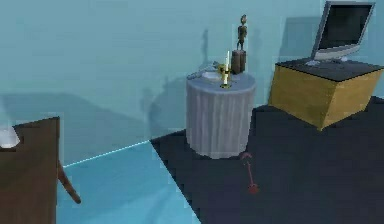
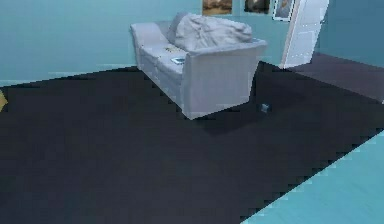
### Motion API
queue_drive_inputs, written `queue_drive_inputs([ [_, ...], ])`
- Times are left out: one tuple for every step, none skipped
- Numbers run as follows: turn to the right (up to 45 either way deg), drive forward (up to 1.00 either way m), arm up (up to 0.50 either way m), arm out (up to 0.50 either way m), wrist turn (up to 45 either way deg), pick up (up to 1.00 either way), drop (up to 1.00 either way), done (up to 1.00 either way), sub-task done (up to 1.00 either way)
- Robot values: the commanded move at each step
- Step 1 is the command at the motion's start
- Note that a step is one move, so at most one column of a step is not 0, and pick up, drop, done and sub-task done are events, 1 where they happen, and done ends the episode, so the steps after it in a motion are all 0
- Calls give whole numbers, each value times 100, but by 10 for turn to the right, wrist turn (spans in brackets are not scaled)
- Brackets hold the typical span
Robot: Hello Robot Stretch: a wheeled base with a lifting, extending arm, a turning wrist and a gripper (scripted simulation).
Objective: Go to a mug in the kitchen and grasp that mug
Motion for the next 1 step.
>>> queue_drive_inputs([
  [0,100,0,0,0,0,0,0,0],
])
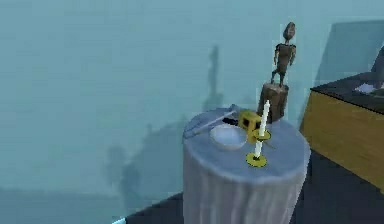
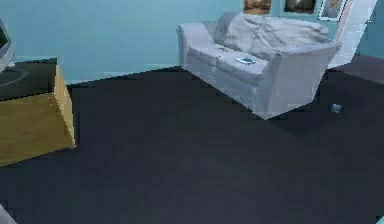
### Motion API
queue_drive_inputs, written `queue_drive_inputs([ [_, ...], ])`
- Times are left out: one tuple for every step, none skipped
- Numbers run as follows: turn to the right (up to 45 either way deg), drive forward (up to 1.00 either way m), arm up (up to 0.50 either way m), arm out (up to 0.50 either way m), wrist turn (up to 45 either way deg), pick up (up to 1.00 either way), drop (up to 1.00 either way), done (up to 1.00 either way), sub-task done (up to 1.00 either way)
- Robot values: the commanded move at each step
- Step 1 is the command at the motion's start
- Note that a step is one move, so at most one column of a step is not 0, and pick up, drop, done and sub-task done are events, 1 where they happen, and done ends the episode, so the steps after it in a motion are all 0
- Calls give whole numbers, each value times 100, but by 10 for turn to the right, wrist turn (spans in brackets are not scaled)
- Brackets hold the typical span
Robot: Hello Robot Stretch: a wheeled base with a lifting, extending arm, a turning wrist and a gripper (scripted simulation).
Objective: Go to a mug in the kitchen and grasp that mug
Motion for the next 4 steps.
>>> queue_drive_inputs([
  [-120,0,0,0,0,0,0,0,0],
  [0,15,0,0,0,0,0,0,0],
  [-450,0,0,0,0,0,0,0,0],
  [-450,0,0,0,0,0,0,0,0],
])
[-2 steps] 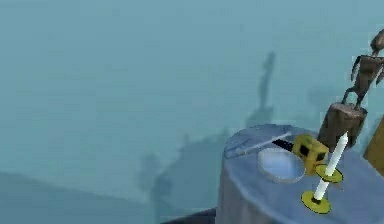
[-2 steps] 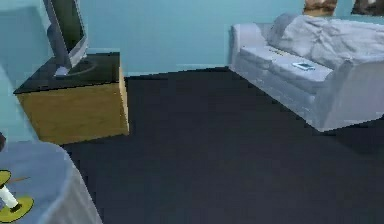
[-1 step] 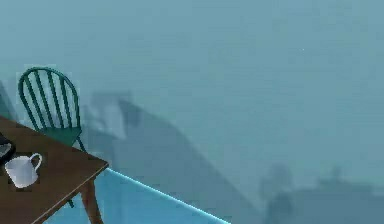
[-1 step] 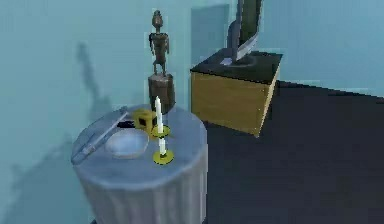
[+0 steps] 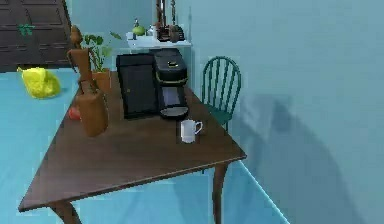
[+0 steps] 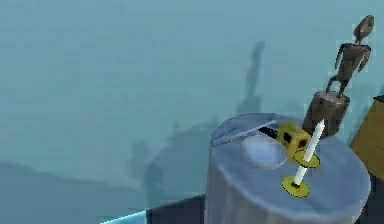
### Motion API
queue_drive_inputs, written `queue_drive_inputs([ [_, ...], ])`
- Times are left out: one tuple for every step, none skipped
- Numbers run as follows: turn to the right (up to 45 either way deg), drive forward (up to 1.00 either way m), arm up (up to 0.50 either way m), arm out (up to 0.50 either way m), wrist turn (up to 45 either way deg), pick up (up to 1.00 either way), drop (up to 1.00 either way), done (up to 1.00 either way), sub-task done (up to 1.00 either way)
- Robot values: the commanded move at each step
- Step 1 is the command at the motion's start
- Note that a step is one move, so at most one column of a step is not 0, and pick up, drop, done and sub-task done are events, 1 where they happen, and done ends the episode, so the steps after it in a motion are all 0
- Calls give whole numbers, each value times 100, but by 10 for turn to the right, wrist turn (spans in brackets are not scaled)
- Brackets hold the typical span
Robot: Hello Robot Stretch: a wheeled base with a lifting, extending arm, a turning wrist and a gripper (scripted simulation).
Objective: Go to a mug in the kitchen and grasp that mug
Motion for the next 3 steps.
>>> queue_drive_inputs([
  [-450,0,0,0,0,0,0,0,0],
  [-420,0,0,0,0,0,0,0,0],
  [450,0,0,0,0,0,0,0,0],
])
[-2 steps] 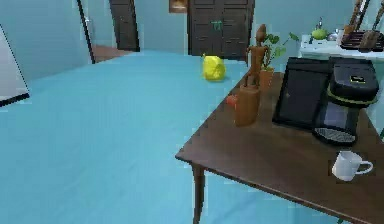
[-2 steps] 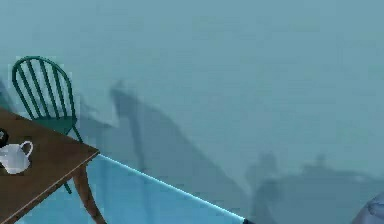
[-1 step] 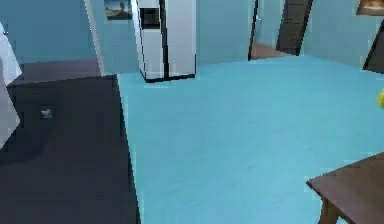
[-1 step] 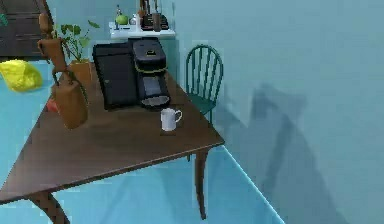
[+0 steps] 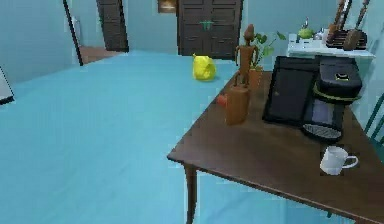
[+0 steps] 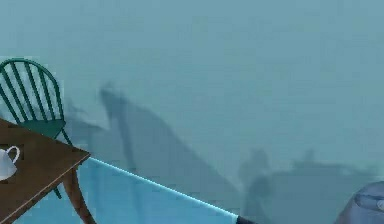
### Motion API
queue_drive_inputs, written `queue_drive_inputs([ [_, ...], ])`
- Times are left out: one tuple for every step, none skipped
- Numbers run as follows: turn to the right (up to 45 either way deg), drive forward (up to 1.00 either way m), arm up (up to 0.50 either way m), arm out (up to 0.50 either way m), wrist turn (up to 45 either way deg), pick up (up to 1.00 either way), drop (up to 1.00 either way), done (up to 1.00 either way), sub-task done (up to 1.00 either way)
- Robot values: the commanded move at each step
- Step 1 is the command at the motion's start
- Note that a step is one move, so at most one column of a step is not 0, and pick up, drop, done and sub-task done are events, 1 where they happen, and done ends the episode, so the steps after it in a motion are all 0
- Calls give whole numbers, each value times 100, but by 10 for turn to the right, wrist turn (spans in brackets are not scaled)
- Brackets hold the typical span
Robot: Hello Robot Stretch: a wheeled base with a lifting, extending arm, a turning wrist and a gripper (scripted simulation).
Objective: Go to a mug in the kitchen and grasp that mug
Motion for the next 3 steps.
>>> queue_drive_inputs([
  [450,0,0,0,0,0,0,0,0],
  [150,0,0,0,0,0,0,0,0],
  [0,55,0,0,0,0,0,0,0],
])
